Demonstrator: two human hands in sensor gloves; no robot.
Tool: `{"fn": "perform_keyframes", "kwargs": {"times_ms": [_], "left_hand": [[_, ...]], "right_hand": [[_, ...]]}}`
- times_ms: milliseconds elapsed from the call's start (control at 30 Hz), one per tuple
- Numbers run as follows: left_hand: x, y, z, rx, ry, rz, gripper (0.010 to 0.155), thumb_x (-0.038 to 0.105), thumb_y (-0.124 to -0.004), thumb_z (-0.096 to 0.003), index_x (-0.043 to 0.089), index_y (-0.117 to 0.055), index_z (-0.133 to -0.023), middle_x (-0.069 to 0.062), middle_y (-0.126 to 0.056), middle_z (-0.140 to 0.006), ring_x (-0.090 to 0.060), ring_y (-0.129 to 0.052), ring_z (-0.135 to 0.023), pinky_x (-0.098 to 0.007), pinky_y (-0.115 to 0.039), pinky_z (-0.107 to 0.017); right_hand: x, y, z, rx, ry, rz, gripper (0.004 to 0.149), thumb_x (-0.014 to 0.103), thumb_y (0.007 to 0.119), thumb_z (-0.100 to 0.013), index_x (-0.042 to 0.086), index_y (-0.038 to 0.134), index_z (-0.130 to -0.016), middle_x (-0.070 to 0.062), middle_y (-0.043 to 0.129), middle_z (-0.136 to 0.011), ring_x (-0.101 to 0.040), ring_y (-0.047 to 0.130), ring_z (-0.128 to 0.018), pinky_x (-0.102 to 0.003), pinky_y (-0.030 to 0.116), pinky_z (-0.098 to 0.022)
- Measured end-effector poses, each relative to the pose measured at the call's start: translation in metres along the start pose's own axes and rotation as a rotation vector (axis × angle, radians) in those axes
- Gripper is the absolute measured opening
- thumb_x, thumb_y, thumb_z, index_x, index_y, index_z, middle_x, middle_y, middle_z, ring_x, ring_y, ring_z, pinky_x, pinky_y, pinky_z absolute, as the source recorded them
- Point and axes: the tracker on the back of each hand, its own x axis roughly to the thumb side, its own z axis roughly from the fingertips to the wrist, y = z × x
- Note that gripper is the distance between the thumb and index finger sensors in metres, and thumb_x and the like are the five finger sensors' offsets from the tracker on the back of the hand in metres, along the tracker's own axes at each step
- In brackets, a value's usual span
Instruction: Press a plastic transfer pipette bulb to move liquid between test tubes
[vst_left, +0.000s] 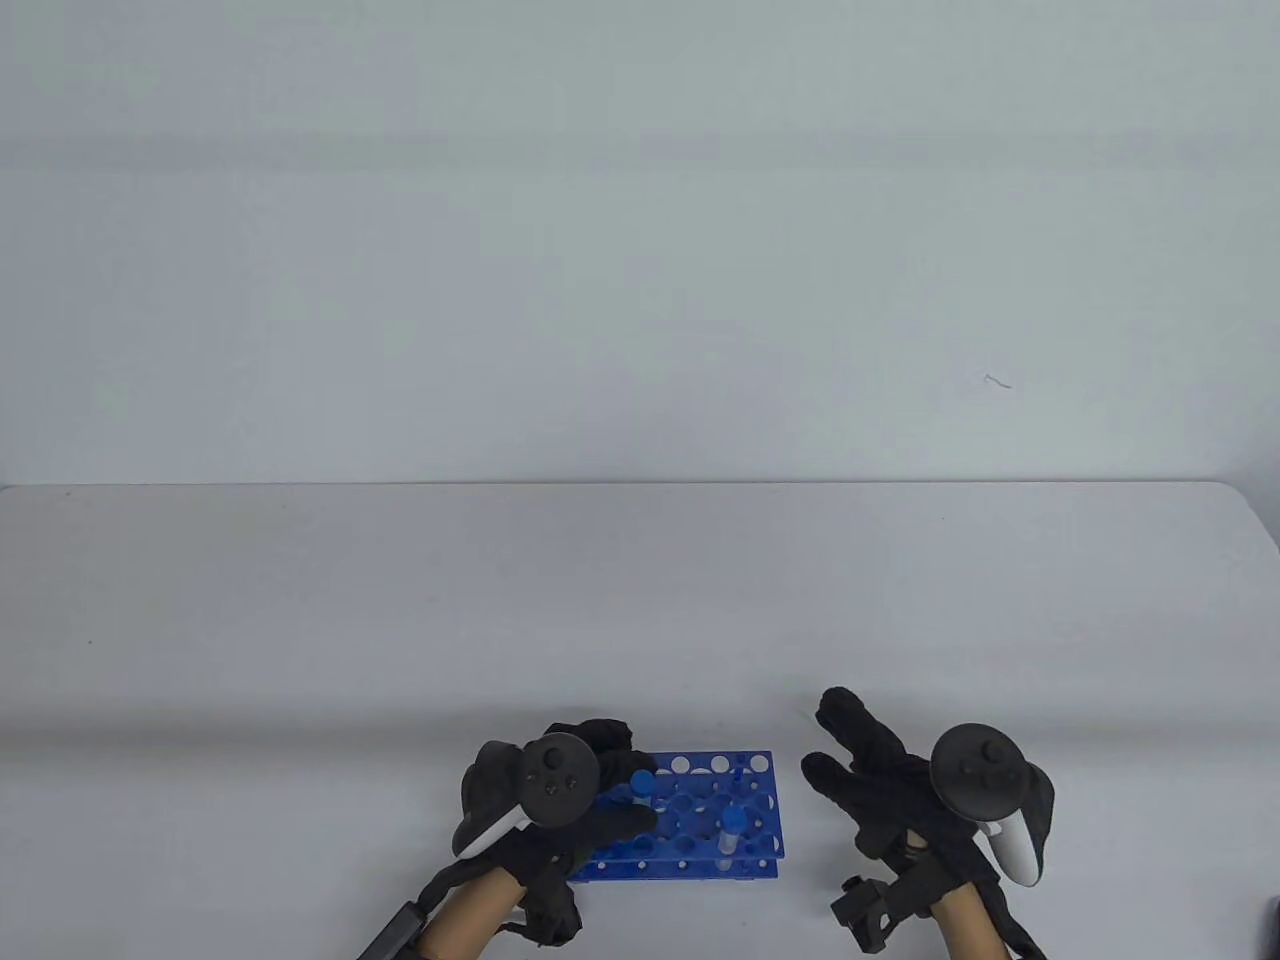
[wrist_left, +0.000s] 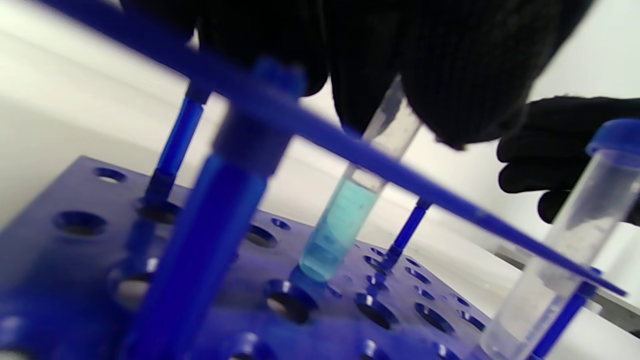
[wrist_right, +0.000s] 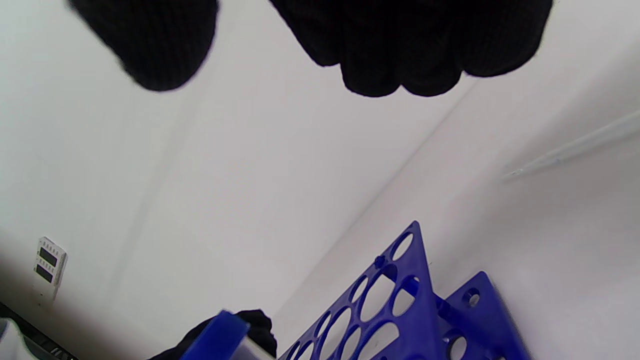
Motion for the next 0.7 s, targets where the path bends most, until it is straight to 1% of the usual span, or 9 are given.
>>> {"fn": "perform_keyframes", "kwargs": {"times_ms": [33,133,233,333,400,533,600,633,700], "left_hand": [[-0.002,-0.002,0.0,0.011,-0.001,0.013,0.057,0.057,-0.081,-0.0397,0.037,-0.079,-0.093,0.002,-0.057,-0.115,-0.027,-0.057,-0.1,-0.054,-0.051,-0.078],[-0.004,-0.005,0.002,0.045,0.012,0.034,0.055,0.057,-0.08,-0.0399,0.038,-0.08,-0.091,0.003,-0.057,-0.114,-0.027,-0.056,-0.099,-0.053,-0.049,-0.077],[-0.004,-0.006,0.002,0.05,0.01,0.023,0.053,0.057,-0.081,-0.0396,0.039,-0.08,-0.089,0.004,-0.056,-0.114,-0.027,-0.055,-0.1,-0.053,-0.048,-0.077],[-0.005,-0.01,0.003,0.054,0.006,0.008,0.052,0.056,-0.082,-0.0395,0.039,-0.08,-0.089,0.005,-0.055,-0.114,-0.025,-0.052,-0.1,-0.051,-0.046,-0.078],[-0.005,-0.012,0.003,0.056,0.008,-0.009,0.052,0.056,-0.082,-0.0394,0.04,-0.079,-0.089,0.008,-0.055,-0.113,-0.024,-0.051,-0.1,-0.05,-0.045,-0.078],[-0.006,-0.013,0.005,0.063,0.016,0.0,0.052,0.056,-0.081,-0.0393,0.04,-0.079,-0.088,0.009,-0.055,-0.112,-0.023,-0.05,-0.1,-0.049,-0.043,-0.078],[-0.007,-0.013,0.005,0.062,0.02,0.003,0.052,0.057,-0.081,-0.0392,0.04,-0.079,-0.088,0.01,-0.055,-0.112,-0.022,-0.049,-0.1,-0.049,-0.043,-0.079],[-0.006,-0.013,0.005,0.062,0.021,0.005,0.052,0.057,-0.081,-0.0392,0.04,-0.079,-0.088,0.01,-0.055,-0.112,-0.022,-0.049,-0.1,-0.048,-0.042,-0.079],[-0.006,-0.013,0.006,0.063,0.023,0.007,0.052,0.057,-0.081,-0.0391,0.041,-0.079,-0.088,0.01,-0.055,-0.112,-0.022,-0.049,-0.1,-0.048,-0.042,-0.079]], "right_hand": [[0.0,0.0,0.0,0.0,0.0,0.002,0.082,0.049,0.078,-0.04,0.006,0.054,-0.106,-0.022,0.066,-0.11,-0.048,0.066,-0.097,-0.059,0.064,-0.065],[0.0,0.001,0.0,0.002,-0.001,0.003,0.082,0.049,0.078,-0.04,0.006,0.054,-0.106,-0.022,0.066,-0.11,-0.048,0.067,-0.097,-0.059,0.064,-0.065],[0.002,0.002,0.0,0.002,-0.008,0.009,0.082,0.049,0.078,-0.04,0.006,0.055,-0.106,-0.022,0.066,-0.11,-0.048,0.067,-0.097,-0.059,0.064,-0.065],[0.011,0.002,0.002,-0.011,-0.037,0.02,0.081,0.049,0.078,-0.04,0.006,0.056,-0.105,-0.022,0.068,-0.109,-0.048,0.07,-0.095,-0.059,0.065,-0.063],[0.025,-0.001,0.005,-0.04,-0.08,0.053,0.08,0.049,0.078,-0.04,0.006,0.059,-0.104,-0.022,0.072,-0.106,-0.046,0.076,-0.091,-0.058,0.067,-0.061],[0.063,-0.004,0.009,-0.098,-0.179,0.192,0.076,0.05,0.079,-0.04,0.008,0.066,-0.102,-0.019,0.084,-0.098,-0.039,0.088,-0.078,-0.051,0.073,-0.054],[0.091,0.002,0.007,-0.107,-0.249,0.321,0.073,0.05,0.079,-0.04,0.01,0.069,-0.101,-0.016,0.089,-0.093,-0.035,0.092,-0.072,-0.048,0.075,-0.052],[0.099,0.006,0.005,-0.099,-0.269,0.36,0.073,0.05,0.079,-0.04,0.011,0.069,-0.1,-0.015,0.09,-0.092,-0.033,0.093,-0.071,-0.048,0.075,-0.051],[0.122,0.02,-0.002,-0.073,-0.31,0.457,0.07,0.05,0.079,-0.04,0.012,0.073,-0.099,-0.013,0.094,-0.087,-0.031,0.095,-0.065,-0.046,0.076,-0.048]]}}
